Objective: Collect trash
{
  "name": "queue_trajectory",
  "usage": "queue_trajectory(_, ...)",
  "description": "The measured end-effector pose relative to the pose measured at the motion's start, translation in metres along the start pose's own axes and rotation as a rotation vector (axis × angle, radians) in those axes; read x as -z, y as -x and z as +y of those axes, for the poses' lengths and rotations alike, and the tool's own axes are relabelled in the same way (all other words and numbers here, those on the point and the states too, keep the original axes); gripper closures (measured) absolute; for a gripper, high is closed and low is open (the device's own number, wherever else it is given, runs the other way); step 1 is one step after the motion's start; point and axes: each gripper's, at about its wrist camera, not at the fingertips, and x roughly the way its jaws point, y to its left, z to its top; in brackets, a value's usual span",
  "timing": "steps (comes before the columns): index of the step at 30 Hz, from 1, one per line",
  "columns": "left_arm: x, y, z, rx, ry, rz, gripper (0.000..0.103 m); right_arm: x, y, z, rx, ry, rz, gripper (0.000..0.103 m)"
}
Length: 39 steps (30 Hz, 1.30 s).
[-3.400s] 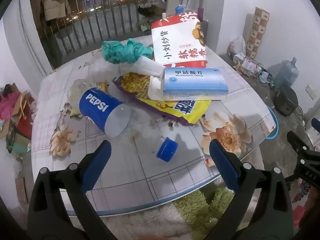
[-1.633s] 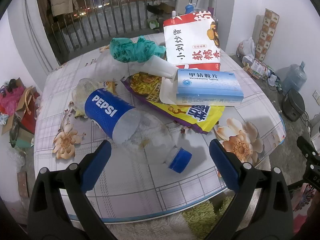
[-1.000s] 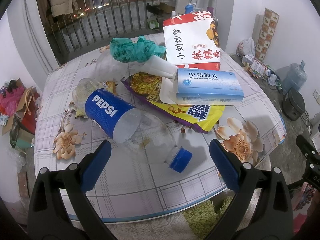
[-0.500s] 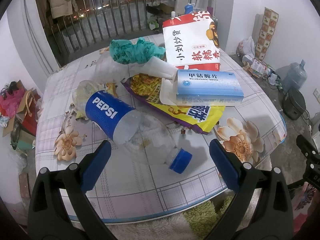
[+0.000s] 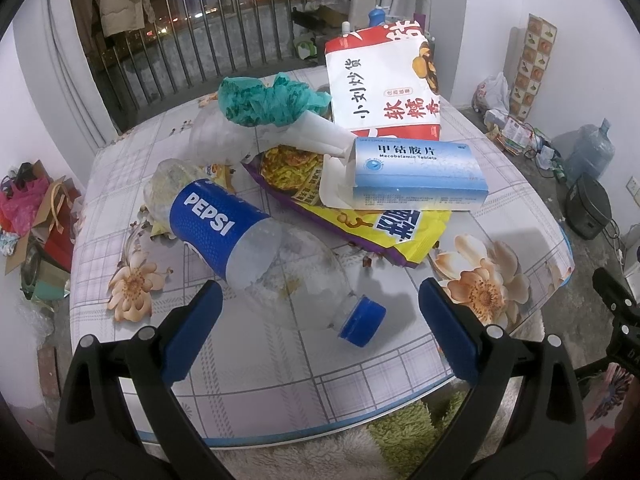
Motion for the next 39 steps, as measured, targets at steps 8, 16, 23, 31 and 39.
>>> queue_trajectory(8,0.000,0.000,0.005,0.044,-0.017,-0.022,0.009,-0.003,-0.001,0.009,-0.023,-0.003,-0.003,0.006)
queue_trajectory(16,0.001,0.012,0.043,0.218,0.007,-0.136,0.009,-0.009,-0.001,0.045,-0.104,0.003,-0.067,0.006)
queue_trajectory(23,-0.003,0.009,0.080,0.308,0.126,-0.177,0.009,-0.018,-0.003,0.076,-0.222,-0.005,-0.076,0.006)
queue_trajectory(31,-0.008,-0.007,0.103,0.377,0.152,-0.163,0.009,-0.039,-0.003,0.083,-0.271,0.033,-0.110,0.006)
queue_trajectory(39,-0.007,-0.026,0.118,0.427,0.212,-0.087,0.009,-0.057,-0.017,0.098,-0.359,0.080,-0.106,0.006)
